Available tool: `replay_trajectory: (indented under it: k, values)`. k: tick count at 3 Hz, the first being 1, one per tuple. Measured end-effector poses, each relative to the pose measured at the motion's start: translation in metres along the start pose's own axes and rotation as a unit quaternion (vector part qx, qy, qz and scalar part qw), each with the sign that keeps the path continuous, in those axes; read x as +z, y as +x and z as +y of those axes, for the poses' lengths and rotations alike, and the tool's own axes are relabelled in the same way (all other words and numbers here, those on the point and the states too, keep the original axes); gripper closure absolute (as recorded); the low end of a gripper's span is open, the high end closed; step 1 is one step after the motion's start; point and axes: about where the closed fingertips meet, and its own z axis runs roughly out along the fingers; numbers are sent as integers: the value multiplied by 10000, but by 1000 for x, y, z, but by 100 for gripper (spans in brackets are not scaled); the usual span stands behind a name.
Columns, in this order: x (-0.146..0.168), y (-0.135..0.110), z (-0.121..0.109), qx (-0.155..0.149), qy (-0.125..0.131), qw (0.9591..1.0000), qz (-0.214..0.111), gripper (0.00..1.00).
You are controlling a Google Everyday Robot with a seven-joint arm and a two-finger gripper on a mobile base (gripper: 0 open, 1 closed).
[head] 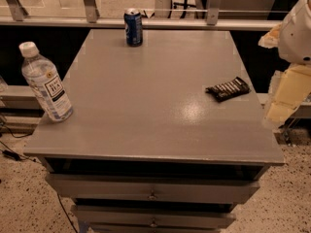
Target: Move blue plastic bottle near rxbar chocolate
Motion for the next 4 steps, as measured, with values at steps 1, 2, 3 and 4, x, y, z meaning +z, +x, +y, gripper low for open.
replay_trajectory:
  k: [1,2,3,4]
  values:
    - [0,-2,-1,-5,25,10000,-38,0]
    - [16,-19,-7,-52,-17,9992,-386,0]
    - [46,-51,-13,-227,-202,9953,-919,0]
    - [81,-90,-18,-431,-452,9861,-1540,0]
